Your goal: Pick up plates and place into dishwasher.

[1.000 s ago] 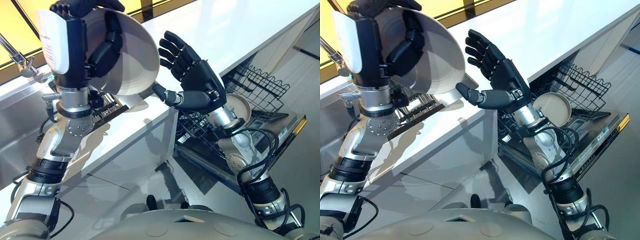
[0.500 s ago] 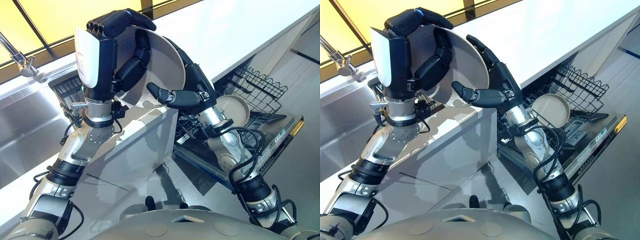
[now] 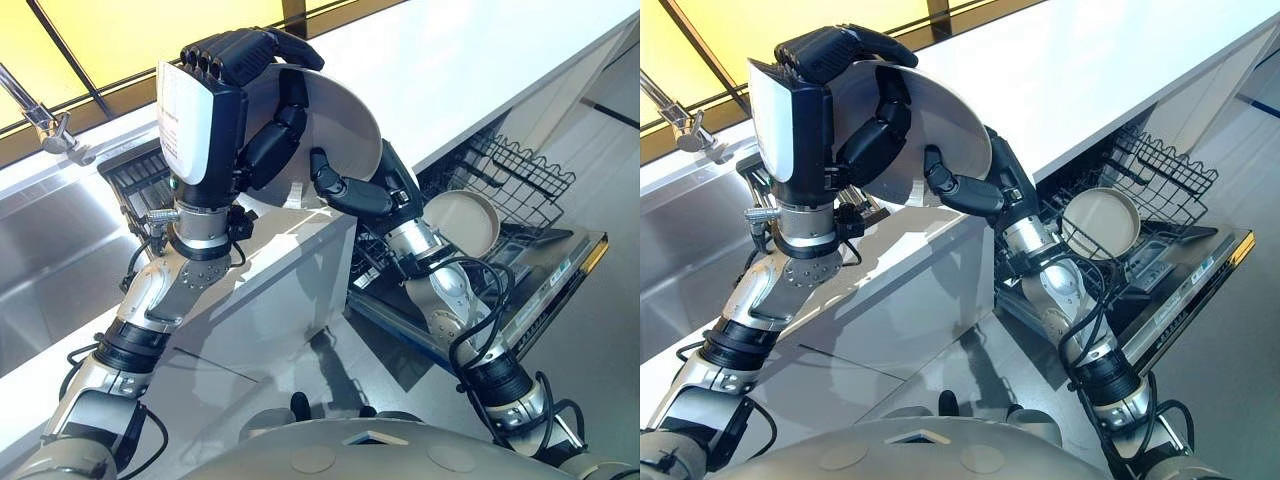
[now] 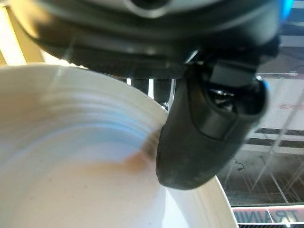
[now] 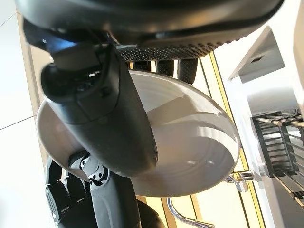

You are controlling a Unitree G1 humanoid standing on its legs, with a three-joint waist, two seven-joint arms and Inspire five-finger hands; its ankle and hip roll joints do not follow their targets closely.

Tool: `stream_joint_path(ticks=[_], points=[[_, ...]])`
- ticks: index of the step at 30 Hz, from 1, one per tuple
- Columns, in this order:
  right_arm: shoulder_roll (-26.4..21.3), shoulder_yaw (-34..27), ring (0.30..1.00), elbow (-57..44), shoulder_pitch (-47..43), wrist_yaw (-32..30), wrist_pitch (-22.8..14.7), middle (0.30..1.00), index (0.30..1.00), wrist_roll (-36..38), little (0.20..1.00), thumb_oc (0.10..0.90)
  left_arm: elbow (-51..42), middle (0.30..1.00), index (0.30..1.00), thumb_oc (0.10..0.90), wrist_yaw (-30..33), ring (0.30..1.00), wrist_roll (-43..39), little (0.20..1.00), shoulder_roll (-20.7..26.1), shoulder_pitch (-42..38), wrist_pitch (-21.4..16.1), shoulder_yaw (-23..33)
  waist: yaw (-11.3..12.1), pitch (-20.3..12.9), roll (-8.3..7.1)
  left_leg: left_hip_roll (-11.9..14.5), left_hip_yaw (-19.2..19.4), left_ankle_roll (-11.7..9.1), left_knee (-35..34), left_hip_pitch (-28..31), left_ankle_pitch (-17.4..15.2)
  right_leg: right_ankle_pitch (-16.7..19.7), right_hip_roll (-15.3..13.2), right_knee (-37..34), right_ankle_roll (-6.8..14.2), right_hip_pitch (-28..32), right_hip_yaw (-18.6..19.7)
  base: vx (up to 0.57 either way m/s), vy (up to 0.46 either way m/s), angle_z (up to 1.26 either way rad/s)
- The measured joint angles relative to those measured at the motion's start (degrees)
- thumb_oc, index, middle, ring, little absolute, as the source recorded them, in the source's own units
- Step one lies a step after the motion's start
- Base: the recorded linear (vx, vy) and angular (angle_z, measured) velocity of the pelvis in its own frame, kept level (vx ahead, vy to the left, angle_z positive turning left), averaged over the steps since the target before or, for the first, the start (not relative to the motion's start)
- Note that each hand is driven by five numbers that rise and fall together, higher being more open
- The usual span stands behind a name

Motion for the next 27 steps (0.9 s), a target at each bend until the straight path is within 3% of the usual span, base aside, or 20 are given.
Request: stream_joint_path(ticks=[1, 3, 6, 10, 14, 19, 23, 27], points=[[0.0, -0.5, 0.3, 0.1, 0.7, -0.2, 0.0, 0.3, 0.3, 0.0, 0.2, 0.1, -0.1, 0.9, 0.9, 0.8, -2.3, 0.9, -3.6, 0.9, -0.7, 0.6, -0.7, 0.0, 0.0, 0.0, 0.0, 0.0, -0.2, 0.0, 0.0, 0.0, 0.0, 0.0, 0.0, 0.0, 0.0, 0.0, -0.1, 0.0, -0.002, 0.07], [0.0, -2.2, 0.3, 1.2, 3.1, -1.0, 0.0, 0.3, 0.3, 0.2, 0.2, 0.1, -1.5, 0.9, 0.9, 0.8, -14.0, 0.9, -22.5, 0.9, -5.2, 3.8, -2.4, 0.6, 0.2, 0.1, -0.12, -0.1, -0.3, 0.0, 0.0, -0.1, 0.0, 0.0, -0.2, 0.0, 0.0, 0.0, -0.3, 0.01, -0.005, 0.05], [-0.1, -3.4, 0.3, 3.3, 5.3, -2.5, 0.0, 0.3, 0.3, 0.2, 0.2, 0.1, -1.8, 0.9, 0.9, 0.8, -23.8, 0.9, -37.4, 0.9, -8.7, 5.8, -2.0, 0.8, 0.7, 0.2, -0.19, -0.1, -0.4, 0.0, 0.0, -0.2, 0.0, 0.0, -0.2, 0.0, 0.0, -0.1, -0.3, 0.0, 0.0, 0.0], [0.0, -6.3, 0.3, 4.0, 8.1, -4.6, -2.2, 0.3, 0.3, 0.0, 0.2, 0.1, -1.8, 0.9, 0.9, 0.8, -35.6, 0.9, -50.7, 0.9, -10.6, 9.2, 3.5, 2.5, 1.0, 0.2, -0.13, -0.1, -0.4, 0.0, 0.0, -0.2, 0.0, 0.0, -0.3, 0.0, 0.0, -0.1, -0.5, 0.0, 0.0, 0.0], [0.1, -13.0, 0.3, 5.2, 9.0, -9.6, -8.5, 0.3, 0.3, -2.9, 0.2, 0.1, 0.0, 0.9, 0.9, 0.8, -42.2, 0.9, -54.0, 0.9, -10.3, 13.7, 9.0, 5.3, 1.2, 0.3, -0.06, -0.2, -0.5, 0.0, 0.0, -0.3, 0.0, -0.1, -0.4, 0.0, 0.1, 0.0, -0.8, 0.01, 0.004, 0.02], [0.0, -24.3, 0.3, 9.0, 8.9, -18.4, -14.4, 0.3, 0.3, -6.2, 0.2, 0.1, 6.7, 0.9, 0.9, 0.8, -44.7, 0.9, -58.1, 0.9, -10.5, 18.1, 11.7, 10.4, 1.2, 0.5, 0.24, -0.3, -1.1, 0.1, 0.0, -0.4, 0.0, -0.1, -0.4, -0.1, 0.1, 0.0, -1.0, 0.04, -0.001, 0.04], [-0.1, -29.7, 0.3, 14.3, 9.0, -25.5, -14.9, 0.3, 0.3, -9.5, 0.2, 0.1, 10.6, 0.9, 0.9, 0.8, -44.6, 0.9, -60.2, 0.9, -11.3, 20.0, 11.9, 13.0, 1.3, 0.7, 0.37, -0.5, -1.9, 0.3, 0.0, -0.8, 0.2, -0.2, -0.5, -0.1, 0.3, 0.0, -1.7, 0.04, -0.005, 0.1], [-2.0, -30.8, 0.3, 20.2, 9.0, -29.5, -12.4, 0.3, 0.3, -15.6, 0.2, 0.1, 11.1, 0.9, 0.9, 0.8, -43.5, 0.9, -60.2, 0.9, -12.7, 19.8, 12.5, 15.6, 1.4, 0.7, 0.46, -0.7, -2.5, 0.4, 0.0, -0.9, 0.3, -0.3, -0.7, -0.1, 0.4, 0.2, -2.6, 0.04, -0.014, 0.1]])
